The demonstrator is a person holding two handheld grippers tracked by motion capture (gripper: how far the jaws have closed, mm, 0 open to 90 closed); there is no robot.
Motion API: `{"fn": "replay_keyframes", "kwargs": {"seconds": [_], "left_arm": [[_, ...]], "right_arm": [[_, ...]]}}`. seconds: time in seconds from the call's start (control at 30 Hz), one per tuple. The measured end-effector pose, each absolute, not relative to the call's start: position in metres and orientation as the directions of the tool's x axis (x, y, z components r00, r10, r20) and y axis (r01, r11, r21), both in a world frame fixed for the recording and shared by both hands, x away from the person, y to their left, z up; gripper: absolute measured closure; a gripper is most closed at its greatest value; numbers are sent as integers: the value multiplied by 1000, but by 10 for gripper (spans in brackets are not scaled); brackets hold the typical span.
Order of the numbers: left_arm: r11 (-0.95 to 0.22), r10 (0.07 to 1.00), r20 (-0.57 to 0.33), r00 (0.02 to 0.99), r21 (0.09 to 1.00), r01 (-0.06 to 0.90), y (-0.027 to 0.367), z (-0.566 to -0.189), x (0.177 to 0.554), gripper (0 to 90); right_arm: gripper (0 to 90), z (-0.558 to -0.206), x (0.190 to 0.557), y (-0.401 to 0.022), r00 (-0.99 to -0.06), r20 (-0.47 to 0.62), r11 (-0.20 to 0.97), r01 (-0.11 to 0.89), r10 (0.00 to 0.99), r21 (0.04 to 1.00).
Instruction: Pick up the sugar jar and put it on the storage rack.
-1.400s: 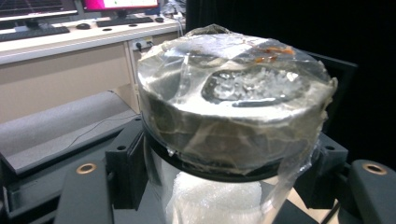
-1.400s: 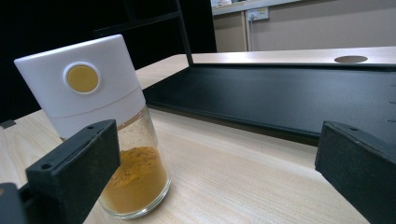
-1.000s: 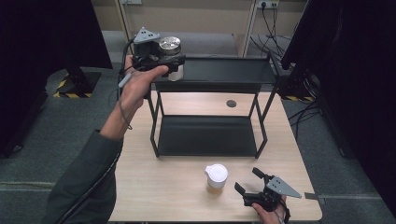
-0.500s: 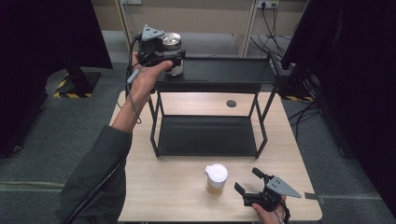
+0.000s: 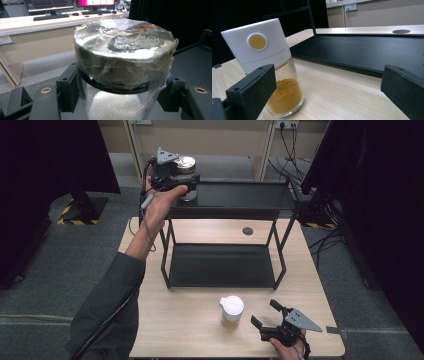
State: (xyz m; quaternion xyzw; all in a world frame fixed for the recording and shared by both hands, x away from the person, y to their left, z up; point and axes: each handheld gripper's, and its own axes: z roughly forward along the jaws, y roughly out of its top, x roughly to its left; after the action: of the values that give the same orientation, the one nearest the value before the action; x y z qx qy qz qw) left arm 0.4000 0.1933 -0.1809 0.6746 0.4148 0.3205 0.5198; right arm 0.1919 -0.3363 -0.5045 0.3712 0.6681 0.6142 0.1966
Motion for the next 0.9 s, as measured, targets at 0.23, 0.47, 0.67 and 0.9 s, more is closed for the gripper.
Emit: {"fn": "replay_keyframes", "kwargs": {"seconds": [0.23, 0.47, 0.67, 0.9], "left_arm": [[-99, 906, 4, 424, 974, 204, 192, -184, 394, 138], [-79, 914, -7, 406, 978, 193, 193, -188, 383, 13], [-70, 903, -15, 429, 981, 182, 198, -193, 374, 0], [-62, 882, -27, 471, 983, 172, 203, -202, 359, 0]], "right_arm": [[4, -505, 192, -336, -647, 196, -32, 256, 737, 966], [4, -505, 192, -336, -647, 196, -32, 256, 737, 966], [4, -505, 192, -336, -647, 197, -32, 258, 737, 966], [4, -505, 192, -336, -646, 197, -33, 257, 737, 966]]}}
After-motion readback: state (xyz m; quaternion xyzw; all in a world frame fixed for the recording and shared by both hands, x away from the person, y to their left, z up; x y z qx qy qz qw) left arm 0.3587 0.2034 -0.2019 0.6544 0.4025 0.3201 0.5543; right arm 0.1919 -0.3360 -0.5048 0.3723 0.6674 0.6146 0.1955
